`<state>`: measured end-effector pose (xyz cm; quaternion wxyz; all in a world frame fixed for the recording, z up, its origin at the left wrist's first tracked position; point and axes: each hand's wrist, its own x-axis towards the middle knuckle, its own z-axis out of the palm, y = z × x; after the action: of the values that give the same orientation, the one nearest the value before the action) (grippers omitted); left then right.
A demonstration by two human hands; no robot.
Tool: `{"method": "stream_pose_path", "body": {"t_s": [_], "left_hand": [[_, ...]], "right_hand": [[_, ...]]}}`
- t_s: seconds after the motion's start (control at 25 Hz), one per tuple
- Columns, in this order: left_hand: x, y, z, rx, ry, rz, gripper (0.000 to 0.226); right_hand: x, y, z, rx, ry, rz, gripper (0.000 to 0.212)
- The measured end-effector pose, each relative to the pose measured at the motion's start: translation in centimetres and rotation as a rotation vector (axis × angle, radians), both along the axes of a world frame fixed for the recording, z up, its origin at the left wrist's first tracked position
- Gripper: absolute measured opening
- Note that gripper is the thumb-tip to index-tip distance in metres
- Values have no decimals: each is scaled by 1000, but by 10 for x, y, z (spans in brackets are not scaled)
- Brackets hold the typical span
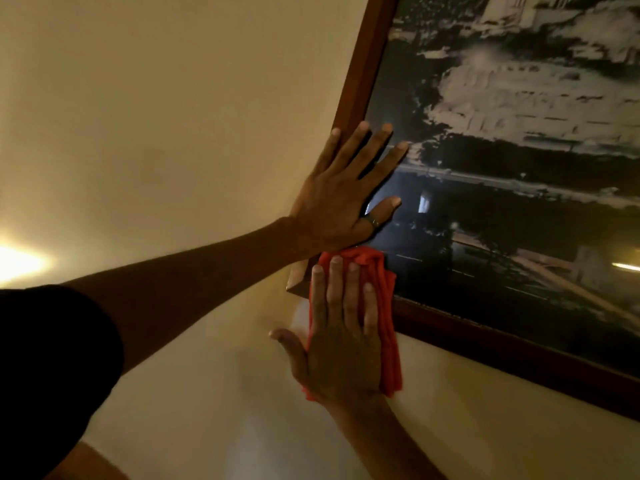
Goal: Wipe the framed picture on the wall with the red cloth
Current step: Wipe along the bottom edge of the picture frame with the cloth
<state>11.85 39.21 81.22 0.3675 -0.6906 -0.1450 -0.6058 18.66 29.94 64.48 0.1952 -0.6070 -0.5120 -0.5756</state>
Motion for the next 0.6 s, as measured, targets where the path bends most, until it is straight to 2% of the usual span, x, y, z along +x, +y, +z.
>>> {"method": "stream_pose_path", "body": {"t_s": [0.16, 0.4, 0.6], "left_hand": [[-2, 4, 7, 44, 16, 31, 64], [1, 4, 3, 52, -27, 36, 63], [0, 5, 4, 40, -9, 26, 65]], "right_hand": [[-8, 7, -1, -2, -3, 15, 90], [22, -11, 0, -43, -153, 78, 72], [28, -10, -1, -73, -245, 97, 67]]}}
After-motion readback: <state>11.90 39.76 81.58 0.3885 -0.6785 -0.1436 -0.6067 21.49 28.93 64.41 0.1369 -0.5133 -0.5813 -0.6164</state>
